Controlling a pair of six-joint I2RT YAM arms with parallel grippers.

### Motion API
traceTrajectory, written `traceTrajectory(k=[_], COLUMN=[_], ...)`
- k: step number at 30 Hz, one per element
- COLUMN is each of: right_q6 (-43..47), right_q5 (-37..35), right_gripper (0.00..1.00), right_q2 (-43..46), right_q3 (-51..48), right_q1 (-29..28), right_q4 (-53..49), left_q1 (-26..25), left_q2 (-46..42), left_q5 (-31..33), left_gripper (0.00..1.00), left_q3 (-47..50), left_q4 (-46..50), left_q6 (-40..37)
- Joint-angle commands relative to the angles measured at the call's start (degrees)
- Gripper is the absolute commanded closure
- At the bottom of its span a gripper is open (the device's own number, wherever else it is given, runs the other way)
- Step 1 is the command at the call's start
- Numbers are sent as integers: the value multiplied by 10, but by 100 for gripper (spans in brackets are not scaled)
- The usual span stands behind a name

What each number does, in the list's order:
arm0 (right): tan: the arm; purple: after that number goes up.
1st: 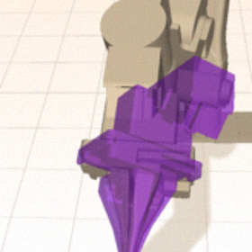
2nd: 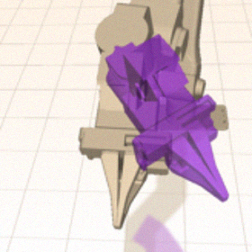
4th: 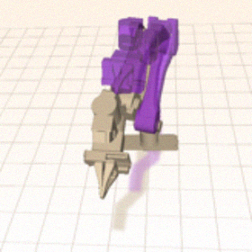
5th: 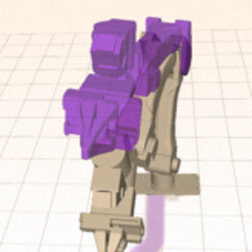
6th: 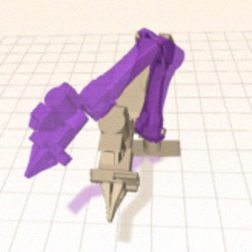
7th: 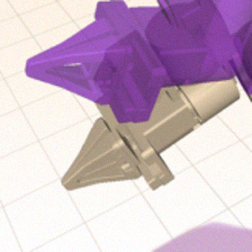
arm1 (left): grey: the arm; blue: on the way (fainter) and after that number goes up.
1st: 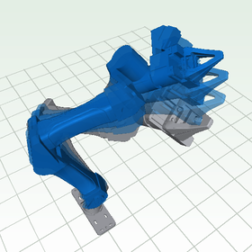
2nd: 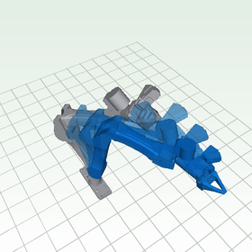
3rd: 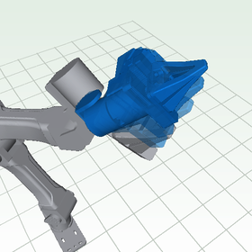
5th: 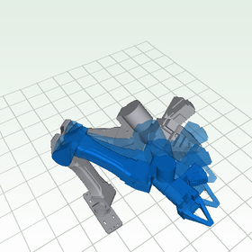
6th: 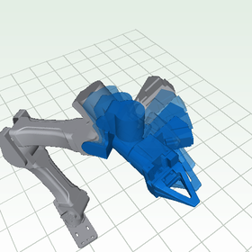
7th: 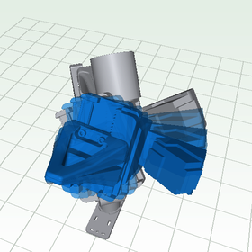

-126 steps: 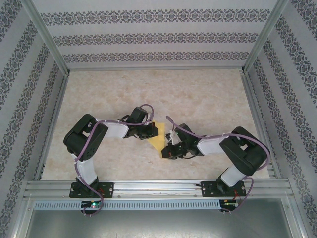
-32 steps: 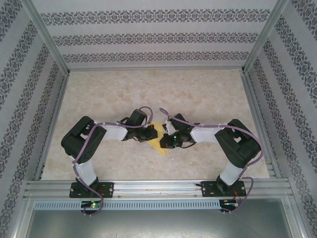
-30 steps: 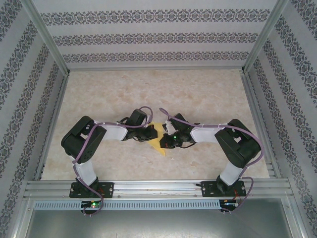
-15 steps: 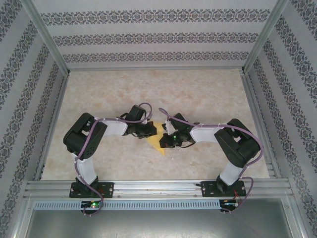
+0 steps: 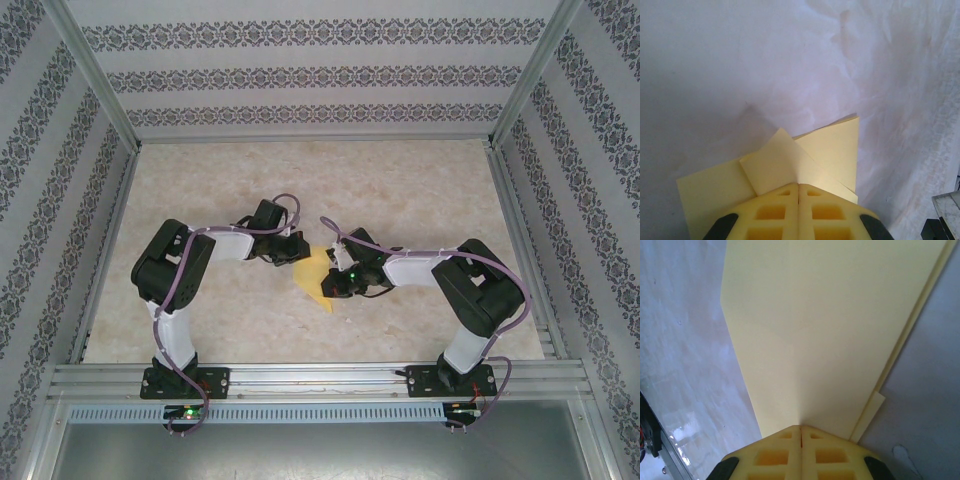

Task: Fold a paper plane with a square sheet of paper (fold left side to right side)
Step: Fourth fold the wing at the center of the table.

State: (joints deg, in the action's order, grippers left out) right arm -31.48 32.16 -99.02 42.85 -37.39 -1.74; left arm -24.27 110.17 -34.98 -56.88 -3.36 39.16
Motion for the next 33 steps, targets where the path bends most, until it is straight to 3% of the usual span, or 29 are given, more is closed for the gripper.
traceTrajectory(k=[1, 18, 27, 33], right_q6=[10, 1, 2, 11], right_q5=[-91, -70, -50, -47], right_gripper=[100, 100, 100, 100], right_q2=[-52, -47, -29, -24], right_q3=[-44, -51, -59, -63], right_q1=[-8, -6, 8, 20], right_q4=[-114, -89, -64, -62], left_q1=[34, 76, 76, 20], left_q2=[29, 63, -24, -102], left_q5=[67, 48, 3, -37], left_gripper=[98, 98, 98, 98], left_q3=[-20, -89, -66, 2], left_q4=[0, 23, 42, 22], left_q6=[-23, -61, -77, -62])
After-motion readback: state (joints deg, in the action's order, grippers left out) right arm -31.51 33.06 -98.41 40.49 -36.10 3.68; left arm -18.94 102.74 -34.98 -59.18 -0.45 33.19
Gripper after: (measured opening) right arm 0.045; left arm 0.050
